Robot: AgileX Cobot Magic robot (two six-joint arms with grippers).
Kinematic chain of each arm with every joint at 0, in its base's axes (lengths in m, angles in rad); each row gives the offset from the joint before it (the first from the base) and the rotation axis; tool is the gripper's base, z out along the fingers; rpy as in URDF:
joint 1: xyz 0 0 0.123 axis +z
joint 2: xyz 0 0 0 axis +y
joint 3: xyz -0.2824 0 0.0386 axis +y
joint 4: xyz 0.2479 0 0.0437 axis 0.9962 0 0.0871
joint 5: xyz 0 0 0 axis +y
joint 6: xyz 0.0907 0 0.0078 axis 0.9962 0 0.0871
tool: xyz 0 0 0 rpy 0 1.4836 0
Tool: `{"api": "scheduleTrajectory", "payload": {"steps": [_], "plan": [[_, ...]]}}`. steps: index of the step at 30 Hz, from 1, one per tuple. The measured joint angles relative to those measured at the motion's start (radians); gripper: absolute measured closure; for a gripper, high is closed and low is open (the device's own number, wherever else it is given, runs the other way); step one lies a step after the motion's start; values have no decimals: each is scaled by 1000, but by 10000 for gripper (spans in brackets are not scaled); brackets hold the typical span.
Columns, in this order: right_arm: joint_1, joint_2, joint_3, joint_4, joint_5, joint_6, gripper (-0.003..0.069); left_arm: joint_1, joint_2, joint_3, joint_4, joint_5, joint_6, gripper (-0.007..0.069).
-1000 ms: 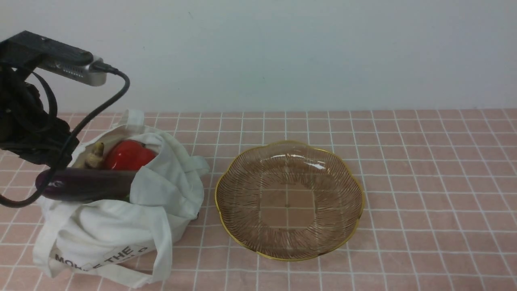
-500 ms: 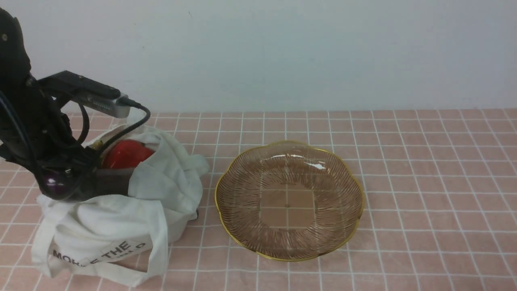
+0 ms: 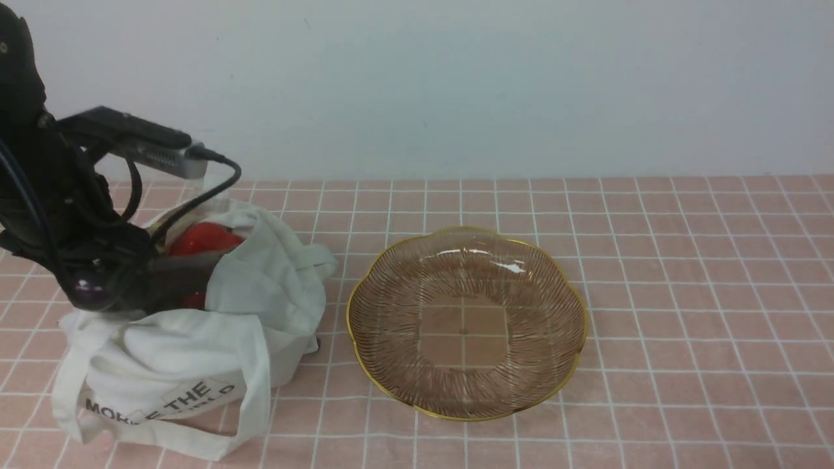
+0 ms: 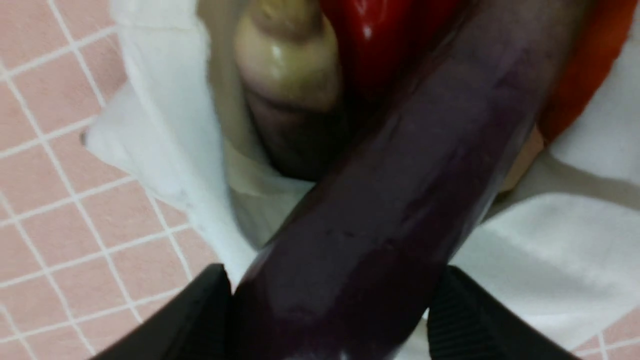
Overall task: Take vegetables from bag on pink coffee tablecloth place on plate.
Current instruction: 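Take the eggplant out of the bag and place it in the plate with the left gripper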
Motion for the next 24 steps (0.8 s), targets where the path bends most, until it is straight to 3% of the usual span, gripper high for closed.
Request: {"api": "scheduleTrajectory", "payload": {"steps": [10, 16, 21, 24], "plan": [[0, 0, 0, 0, 0, 0, 673, -46, -214, -89, -4, 9, -85, 178], [0, 0, 0, 0, 0, 0, 673, -221, -259, -89, -125, 3, -94, 178], [0, 0, 0, 0, 0, 0, 673, -417, -87, -89, -173, -198, -122, 178], [0, 0, 0, 0, 0, 0, 673, -484, 27, -89, -173, -269, -124, 178]]}}
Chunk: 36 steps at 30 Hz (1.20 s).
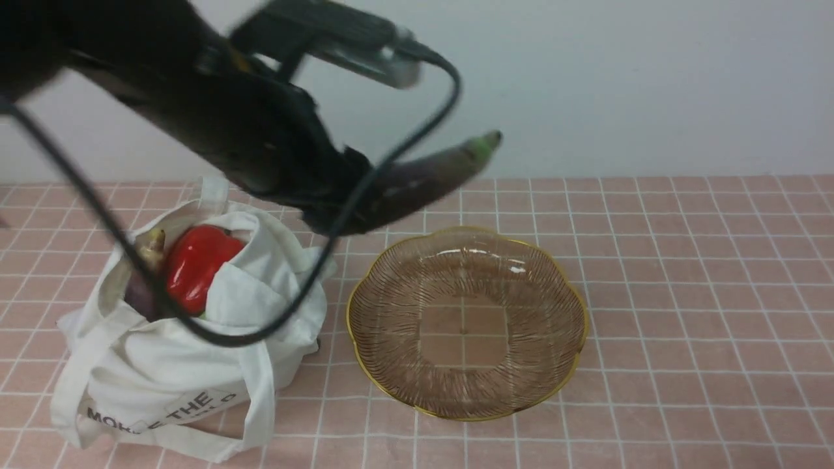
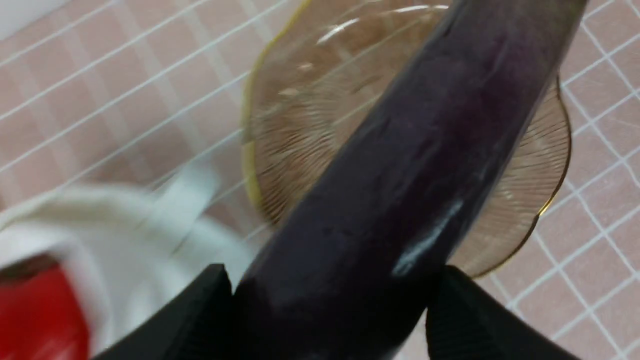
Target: Take vegetables from bag on pink coffee tablecloth place on plate.
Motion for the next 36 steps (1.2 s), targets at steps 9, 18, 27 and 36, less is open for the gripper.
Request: {"api": "scheduleTrajectory", "payload": {"steps": [9, 18, 27, 36], "plan": [[0, 0, 0, 0, 0, 0, 673, -74, 310, 0, 15, -111, -7, 178], [0, 0, 0, 0, 0, 0, 673, -74, 341, -24, 23, -93, -74, 92], [0, 0, 0, 0, 0, 0, 673, -74, 300, -226, 53, 199, -129, 183], [0, 0, 0, 0, 0, 0, 673, -74, -24, -264, 236, 272, -245, 620]]}}
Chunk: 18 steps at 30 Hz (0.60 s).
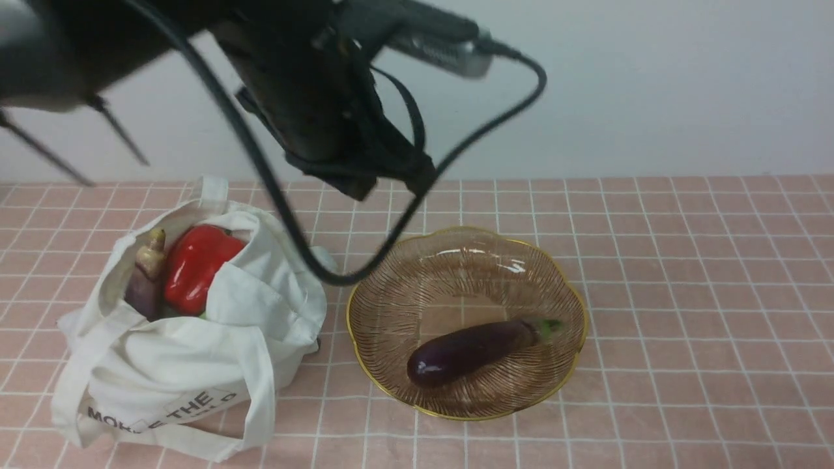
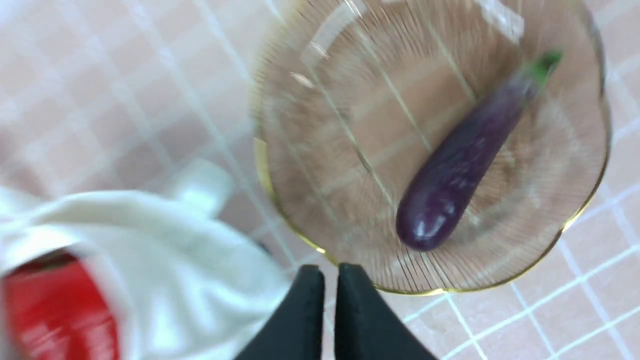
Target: Take vegetables from bag on pink coffee tablecloth place on plate.
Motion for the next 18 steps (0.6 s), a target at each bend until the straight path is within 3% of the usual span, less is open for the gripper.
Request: {"api": "scheduleTrajectory", "payload": {"steps": [8, 13, 18], "plan": [[0, 0, 0, 0, 0, 0, 673, 0, -445, 181, 19, -82, -65, 629], [0, 0, 0, 0, 0, 0, 673, 0, -832, 479, 100, -294, -141, 629], [0, 0, 0, 0, 0, 0, 673, 1, -1285, 865, 220, -548, -331, 629]]}}
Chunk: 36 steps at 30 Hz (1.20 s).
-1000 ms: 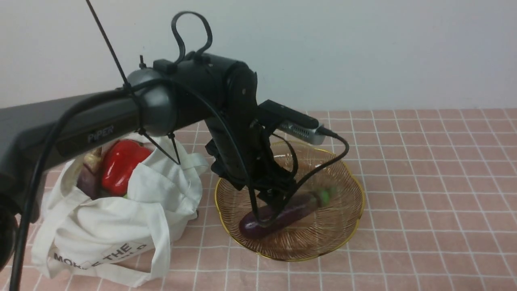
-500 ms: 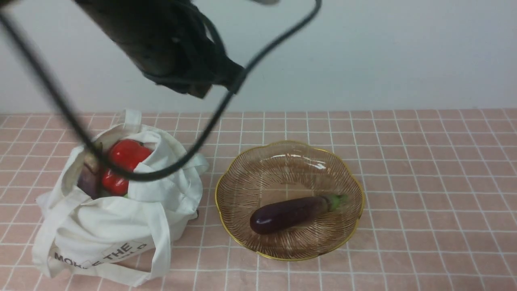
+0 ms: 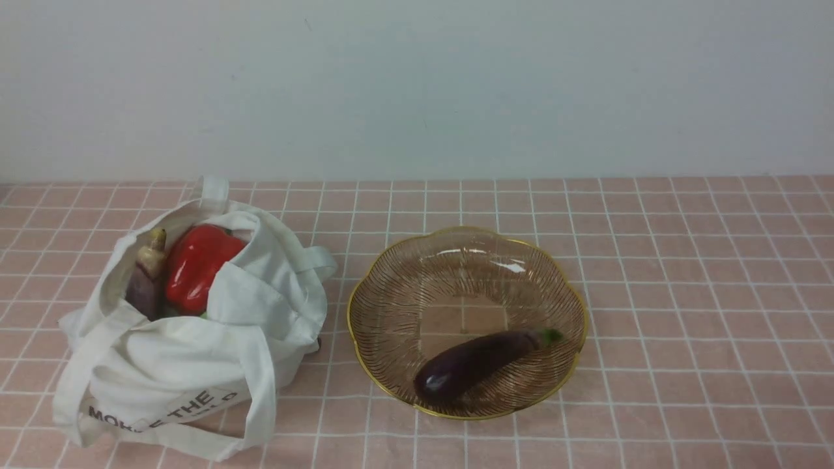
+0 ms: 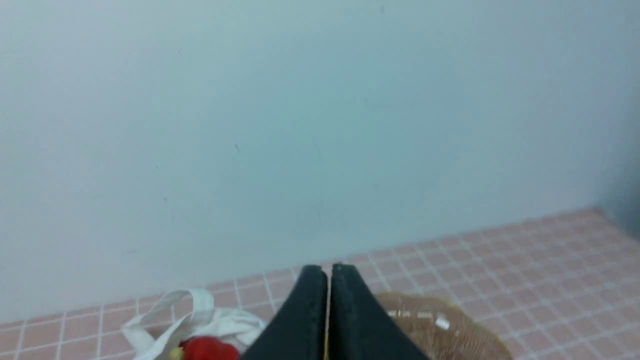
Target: Take vegetables from bag on pink coffee tablecloth place on plate.
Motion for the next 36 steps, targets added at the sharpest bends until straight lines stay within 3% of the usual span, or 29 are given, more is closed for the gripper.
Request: {"api": "scheduleTrajectory", "payload": {"steps": [4, 7, 28, 30, 35, 36], "plan": [[0, 0, 0, 0, 0, 0, 673, 0, -258, 214, 86, -72, -193, 629], [0, 0, 0, 0, 1, 0, 673, 0, -331, 299, 130, -79, -261, 629], [1, 0, -1, 2, 3, 0, 673, 0, -314, 377, 177, -54, -268, 629], [1, 0, -1, 2, 3, 0, 673, 2, -316, 378, 172, -56, -244, 629], [1, 0, -1, 2, 3, 0, 673, 83, -332, 438, 47, -82, -19, 629], [1, 0, -1, 2, 3, 0, 673, 145, -332, 487, -62, -108, 137, 629]]}}
